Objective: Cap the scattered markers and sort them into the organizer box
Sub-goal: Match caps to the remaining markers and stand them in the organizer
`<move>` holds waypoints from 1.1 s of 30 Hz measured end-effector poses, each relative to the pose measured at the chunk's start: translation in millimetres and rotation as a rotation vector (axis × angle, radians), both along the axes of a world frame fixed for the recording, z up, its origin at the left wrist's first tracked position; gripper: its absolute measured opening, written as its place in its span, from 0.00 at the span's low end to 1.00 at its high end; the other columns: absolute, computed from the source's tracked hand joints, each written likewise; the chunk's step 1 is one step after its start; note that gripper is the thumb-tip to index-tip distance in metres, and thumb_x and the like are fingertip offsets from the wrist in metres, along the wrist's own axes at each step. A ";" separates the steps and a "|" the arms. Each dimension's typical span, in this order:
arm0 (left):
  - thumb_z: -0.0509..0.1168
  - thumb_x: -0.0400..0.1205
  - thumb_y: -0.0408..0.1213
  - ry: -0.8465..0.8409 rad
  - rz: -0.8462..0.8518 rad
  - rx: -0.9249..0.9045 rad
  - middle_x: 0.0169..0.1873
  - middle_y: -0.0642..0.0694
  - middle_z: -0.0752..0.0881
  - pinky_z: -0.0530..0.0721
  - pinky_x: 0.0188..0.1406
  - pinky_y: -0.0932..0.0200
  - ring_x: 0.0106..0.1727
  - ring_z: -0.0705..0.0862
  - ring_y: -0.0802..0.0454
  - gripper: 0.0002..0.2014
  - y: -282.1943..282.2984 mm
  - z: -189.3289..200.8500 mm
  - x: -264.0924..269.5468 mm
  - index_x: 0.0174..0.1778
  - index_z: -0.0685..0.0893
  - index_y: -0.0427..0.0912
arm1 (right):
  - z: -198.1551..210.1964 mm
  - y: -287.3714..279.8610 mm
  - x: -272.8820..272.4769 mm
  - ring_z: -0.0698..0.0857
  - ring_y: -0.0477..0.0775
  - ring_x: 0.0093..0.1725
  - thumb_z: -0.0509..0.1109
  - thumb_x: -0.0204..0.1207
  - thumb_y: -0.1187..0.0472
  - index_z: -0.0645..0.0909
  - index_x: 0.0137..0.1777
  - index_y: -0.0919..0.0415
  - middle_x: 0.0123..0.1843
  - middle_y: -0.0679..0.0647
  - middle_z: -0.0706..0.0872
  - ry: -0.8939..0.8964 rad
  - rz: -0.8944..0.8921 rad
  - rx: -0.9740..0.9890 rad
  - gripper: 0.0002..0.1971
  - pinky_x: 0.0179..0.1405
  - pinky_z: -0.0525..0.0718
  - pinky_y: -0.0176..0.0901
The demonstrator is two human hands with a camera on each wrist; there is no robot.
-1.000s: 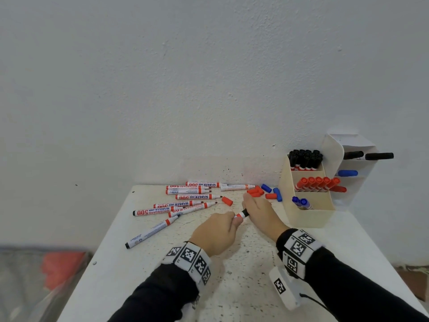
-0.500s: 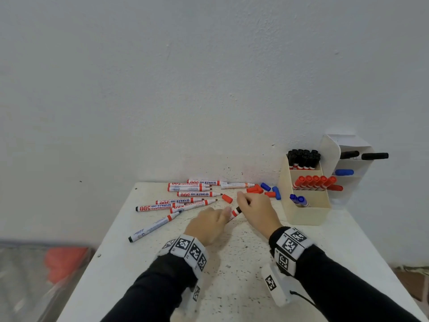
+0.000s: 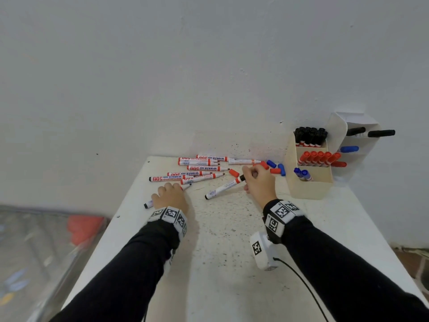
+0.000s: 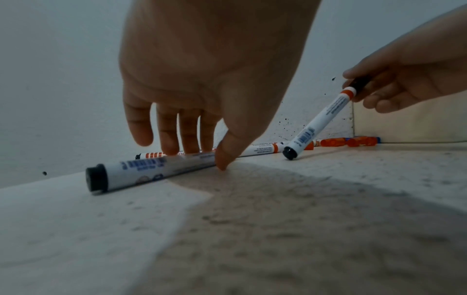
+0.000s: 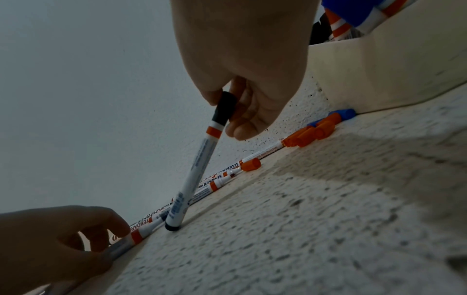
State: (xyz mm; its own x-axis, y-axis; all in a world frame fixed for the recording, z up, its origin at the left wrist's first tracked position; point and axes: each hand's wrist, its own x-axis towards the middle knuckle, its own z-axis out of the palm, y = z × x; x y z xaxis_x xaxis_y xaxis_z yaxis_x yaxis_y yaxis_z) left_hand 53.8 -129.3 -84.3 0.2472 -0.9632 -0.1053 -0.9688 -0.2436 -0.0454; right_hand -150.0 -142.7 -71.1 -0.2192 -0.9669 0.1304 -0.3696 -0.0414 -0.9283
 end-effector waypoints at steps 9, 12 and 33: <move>0.52 0.85 0.38 0.041 -0.045 -0.022 0.63 0.44 0.75 0.72 0.61 0.50 0.65 0.73 0.47 0.14 5.5 -6.6 -0.4 0.67 0.70 0.43 | 17.1 8.7 -1.4 0.85 0.52 0.42 0.67 0.78 0.63 0.80 0.54 0.62 0.47 0.54 0.84 -0.043 -0.065 -0.283 0.07 0.41 0.84 0.30; 0.51 0.85 0.37 0.044 -0.092 -0.046 0.64 0.45 0.76 0.72 0.63 0.48 0.66 0.74 0.46 0.16 3.4 -4.9 -8.2 0.69 0.68 0.42 | 40.2 6.1 -10.7 0.83 0.47 0.44 0.64 0.80 0.66 0.80 0.58 0.67 0.50 0.57 0.86 0.113 -0.077 -0.437 0.10 0.44 0.80 0.28; 0.48 0.87 0.42 0.223 -0.436 -0.074 0.70 0.46 0.74 0.69 0.73 0.47 0.72 0.72 0.48 0.19 -24.1 -0.4 -64.4 0.74 0.66 0.44 | 93.0 -38.8 -132.8 0.83 0.59 0.52 0.60 0.79 0.71 0.81 0.53 0.69 0.50 0.63 0.86 0.474 -0.322 -0.509 0.09 0.54 0.78 0.41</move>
